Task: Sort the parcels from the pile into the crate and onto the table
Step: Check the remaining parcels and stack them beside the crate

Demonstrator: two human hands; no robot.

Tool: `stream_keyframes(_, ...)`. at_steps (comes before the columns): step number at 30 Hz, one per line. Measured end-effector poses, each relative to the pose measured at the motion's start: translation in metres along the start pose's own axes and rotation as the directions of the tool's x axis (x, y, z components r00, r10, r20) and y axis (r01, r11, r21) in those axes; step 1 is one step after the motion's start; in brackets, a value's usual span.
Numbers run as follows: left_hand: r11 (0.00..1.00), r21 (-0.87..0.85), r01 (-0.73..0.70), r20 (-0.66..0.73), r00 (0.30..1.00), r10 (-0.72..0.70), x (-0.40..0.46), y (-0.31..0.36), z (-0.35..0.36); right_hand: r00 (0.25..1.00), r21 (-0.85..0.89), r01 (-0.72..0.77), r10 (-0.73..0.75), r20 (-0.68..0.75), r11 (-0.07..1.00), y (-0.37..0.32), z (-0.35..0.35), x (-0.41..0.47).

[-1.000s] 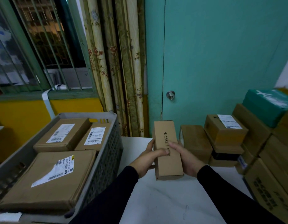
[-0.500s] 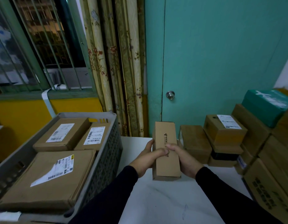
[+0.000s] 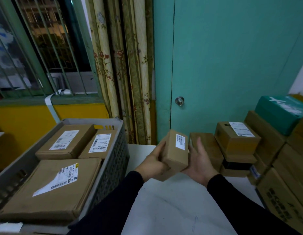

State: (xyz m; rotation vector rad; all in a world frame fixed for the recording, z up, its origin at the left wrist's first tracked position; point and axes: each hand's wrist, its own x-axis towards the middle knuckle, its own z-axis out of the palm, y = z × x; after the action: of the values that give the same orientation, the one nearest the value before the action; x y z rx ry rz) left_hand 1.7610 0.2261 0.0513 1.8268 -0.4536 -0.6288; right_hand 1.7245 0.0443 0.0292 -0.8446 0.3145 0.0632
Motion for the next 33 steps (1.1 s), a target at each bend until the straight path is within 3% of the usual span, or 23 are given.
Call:
stream_keyframes(6,0.933,-0.357,0.042,0.045,0.999,-0.028,0.0,0.001,-0.002,0.995,-0.127,0.036,-0.047,-0.089,0.991,0.005,0.0,0.006)
stream_keyframes(10,0.834,-0.545,0.087,-0.074,0.986,-0.151,0.006,0.005,-0.003,0.99,-0.209,0.084,-0.105,-0.092,0.974,0.008,0.008,0.002)
stream_keyframes(13,0.834,-0.541,0.11,-0.15,0.963,-0.225,0.015,0.003,0.0,0.985,-0.301,0.134,-0.161,-0.065,0.944,0.016,0.01,0.004)
stream_keyframes(17,0.874,-0.484,0.051,-0.252,0.948,-0.195,0.017,0.001,0.007,0.984,-0.309,0.139,-0.165,-0.06,0.941,0.018,0.018,0.002)
stream_keyframes(29,0.948,-0.304,-0.097,-0.206,0.978,0.034,0.012,-0.001,0.018,0.983,-0.246,0.118,-0.147,-0.106,0.962,0.013,0.013,0.005)
stream_keyframes(33,0.965,-0.233,-0.121,-0.208,0.975,0.072,0.015,-0.001,0.018,0.991,-0.114,0.089,-0.1,-0.094,0.99,0.014,0.014,0.008)
